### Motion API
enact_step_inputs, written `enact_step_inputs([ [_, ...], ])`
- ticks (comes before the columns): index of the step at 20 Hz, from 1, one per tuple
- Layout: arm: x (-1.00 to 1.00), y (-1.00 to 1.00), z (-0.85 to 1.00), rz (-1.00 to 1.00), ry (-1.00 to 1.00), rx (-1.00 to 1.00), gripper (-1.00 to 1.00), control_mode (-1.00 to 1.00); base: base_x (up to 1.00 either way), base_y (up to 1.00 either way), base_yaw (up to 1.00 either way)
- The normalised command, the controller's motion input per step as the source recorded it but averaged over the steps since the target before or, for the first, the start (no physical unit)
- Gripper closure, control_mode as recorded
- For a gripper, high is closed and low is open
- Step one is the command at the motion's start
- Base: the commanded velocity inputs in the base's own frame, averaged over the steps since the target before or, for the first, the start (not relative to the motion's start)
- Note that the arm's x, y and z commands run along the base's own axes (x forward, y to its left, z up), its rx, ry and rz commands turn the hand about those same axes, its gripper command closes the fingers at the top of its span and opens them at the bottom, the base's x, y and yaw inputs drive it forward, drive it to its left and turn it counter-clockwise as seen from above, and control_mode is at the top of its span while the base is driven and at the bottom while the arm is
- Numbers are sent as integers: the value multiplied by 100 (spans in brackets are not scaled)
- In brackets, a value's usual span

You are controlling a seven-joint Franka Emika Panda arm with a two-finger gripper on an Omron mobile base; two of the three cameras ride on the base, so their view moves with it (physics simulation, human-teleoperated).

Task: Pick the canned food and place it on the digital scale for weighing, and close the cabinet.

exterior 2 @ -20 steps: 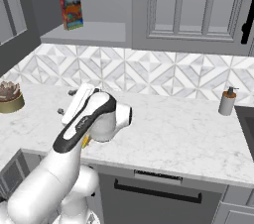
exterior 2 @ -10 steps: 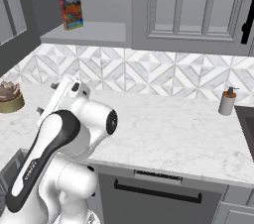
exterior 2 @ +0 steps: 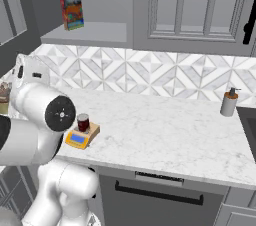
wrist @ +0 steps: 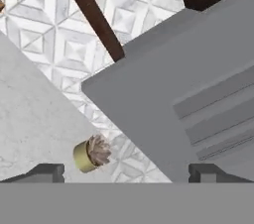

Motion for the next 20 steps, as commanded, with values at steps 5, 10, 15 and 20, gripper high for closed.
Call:
enact_step_inputs([
  [5,-59,98,0,-46,-53,-9,-100,-100,0,0,0],
  [10,-52,100,-6,-50,-39,0,-100,-100,0,0,0],
  [15,-5,100,-56,-36,-18,0,-100,-100,0,0,0],
  [20,25,96,-59,-20,-11,0,-100,-100,0,0,0],
])
